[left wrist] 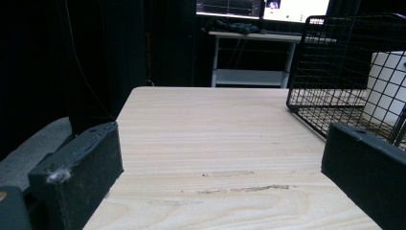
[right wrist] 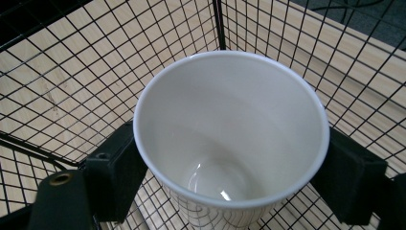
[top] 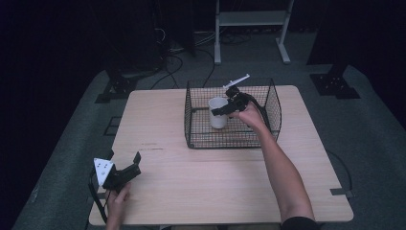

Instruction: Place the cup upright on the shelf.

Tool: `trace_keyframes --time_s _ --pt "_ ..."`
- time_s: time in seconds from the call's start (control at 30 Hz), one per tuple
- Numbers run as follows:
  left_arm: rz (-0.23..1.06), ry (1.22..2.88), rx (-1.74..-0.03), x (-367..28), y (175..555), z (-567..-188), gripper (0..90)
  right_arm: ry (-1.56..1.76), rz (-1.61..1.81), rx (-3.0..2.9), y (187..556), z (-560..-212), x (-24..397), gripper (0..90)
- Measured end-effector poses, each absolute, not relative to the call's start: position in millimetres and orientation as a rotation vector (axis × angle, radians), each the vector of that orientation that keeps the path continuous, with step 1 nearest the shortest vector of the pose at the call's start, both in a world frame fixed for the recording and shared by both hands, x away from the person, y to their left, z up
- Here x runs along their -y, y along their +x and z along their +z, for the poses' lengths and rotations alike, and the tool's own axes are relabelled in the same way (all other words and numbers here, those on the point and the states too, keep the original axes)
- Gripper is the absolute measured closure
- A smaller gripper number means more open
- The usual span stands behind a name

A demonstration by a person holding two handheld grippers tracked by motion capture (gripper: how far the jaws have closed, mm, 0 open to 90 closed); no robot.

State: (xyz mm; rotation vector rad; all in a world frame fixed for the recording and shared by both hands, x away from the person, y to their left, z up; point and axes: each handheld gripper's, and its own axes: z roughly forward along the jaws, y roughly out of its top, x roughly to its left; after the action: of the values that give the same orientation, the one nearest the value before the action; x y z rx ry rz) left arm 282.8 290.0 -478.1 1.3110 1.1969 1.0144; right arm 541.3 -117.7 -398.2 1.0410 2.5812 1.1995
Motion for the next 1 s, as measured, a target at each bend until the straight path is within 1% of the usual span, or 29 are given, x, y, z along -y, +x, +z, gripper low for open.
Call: trace_keyframes --time_s 0.17,1.0 --pt "1.014 1.310 -1.198 -290 283 -478 0.0 1.036 1.142 -2.594 542 -402 116 18.8" --pt "1.008 1.304 -1.203 -291 283 -478 0.0 0.960 1.094 -2.609 531 -401 112 16.6"
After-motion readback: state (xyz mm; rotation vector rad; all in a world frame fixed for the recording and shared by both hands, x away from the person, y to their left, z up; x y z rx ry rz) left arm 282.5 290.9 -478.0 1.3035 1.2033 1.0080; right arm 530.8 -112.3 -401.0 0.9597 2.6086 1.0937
